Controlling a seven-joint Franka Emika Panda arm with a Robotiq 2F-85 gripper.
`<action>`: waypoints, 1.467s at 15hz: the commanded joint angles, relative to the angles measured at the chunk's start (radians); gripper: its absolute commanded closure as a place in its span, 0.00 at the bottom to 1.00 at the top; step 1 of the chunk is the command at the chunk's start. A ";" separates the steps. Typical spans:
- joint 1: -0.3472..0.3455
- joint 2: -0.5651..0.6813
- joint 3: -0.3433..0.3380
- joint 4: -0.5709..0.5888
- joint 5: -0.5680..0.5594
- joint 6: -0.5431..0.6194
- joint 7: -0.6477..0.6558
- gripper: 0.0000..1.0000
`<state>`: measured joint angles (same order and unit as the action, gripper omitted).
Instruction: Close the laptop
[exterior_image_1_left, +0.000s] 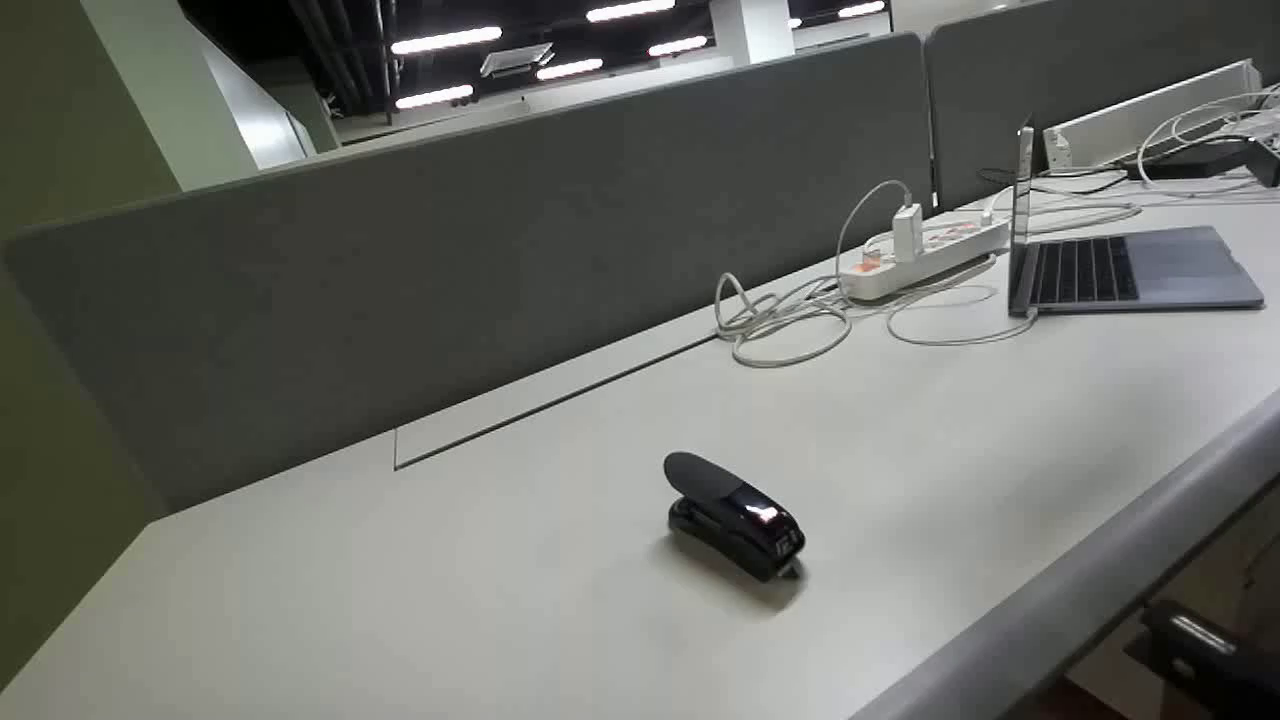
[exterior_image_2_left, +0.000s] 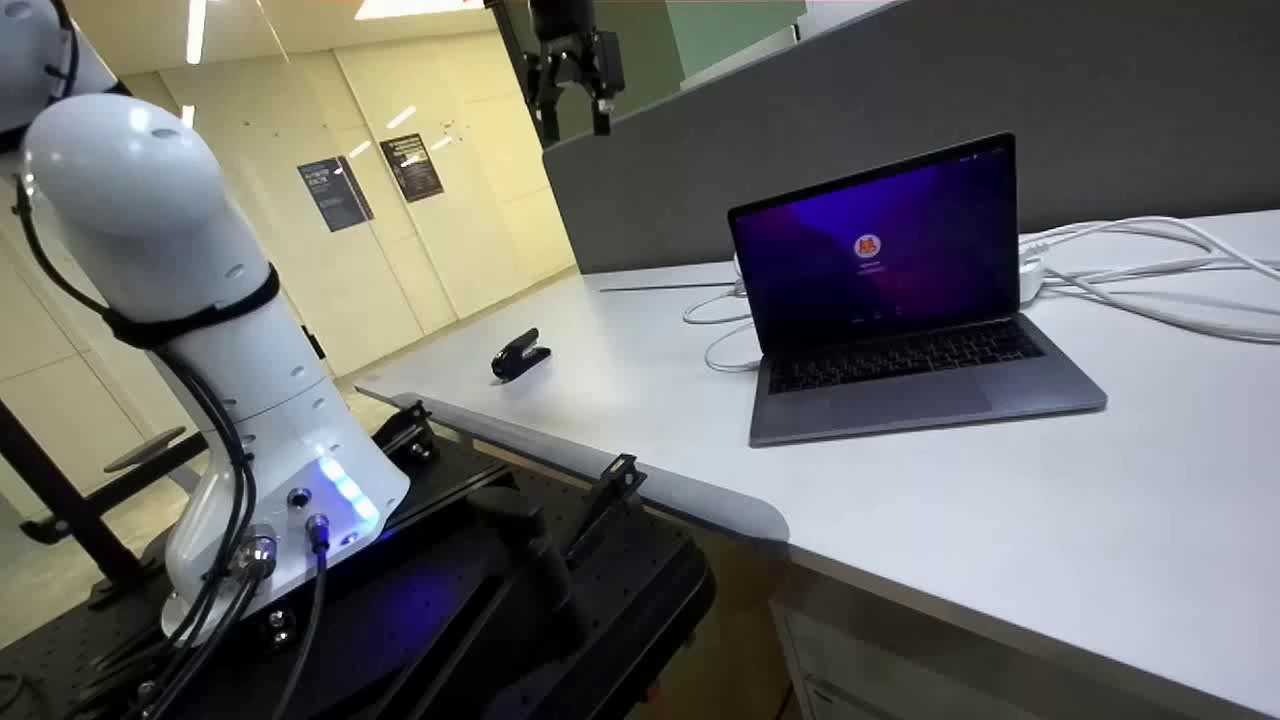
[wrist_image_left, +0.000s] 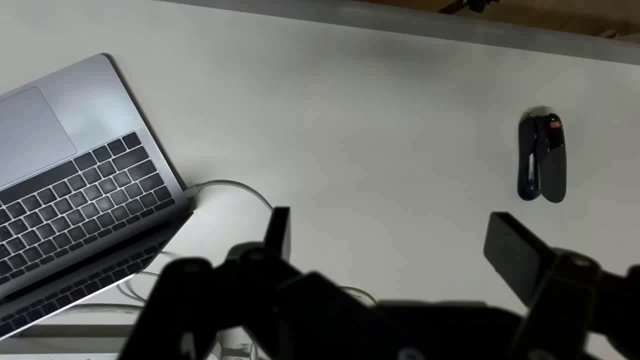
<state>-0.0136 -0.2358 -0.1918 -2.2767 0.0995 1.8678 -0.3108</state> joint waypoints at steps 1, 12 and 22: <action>-0.021 0.002 0.020 0.001 0.004 -0.001 -0.004 0.00; -0.021 0.001 0.020 0.001 0.004 0.000 -0.005 0.00; -0.053 0.145 0.022 0.019 -0.079 0.527 -0.101 0.00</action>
<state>-0.0611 -0.1641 -0.1764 -2.3046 0.0427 2.3450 -0.3512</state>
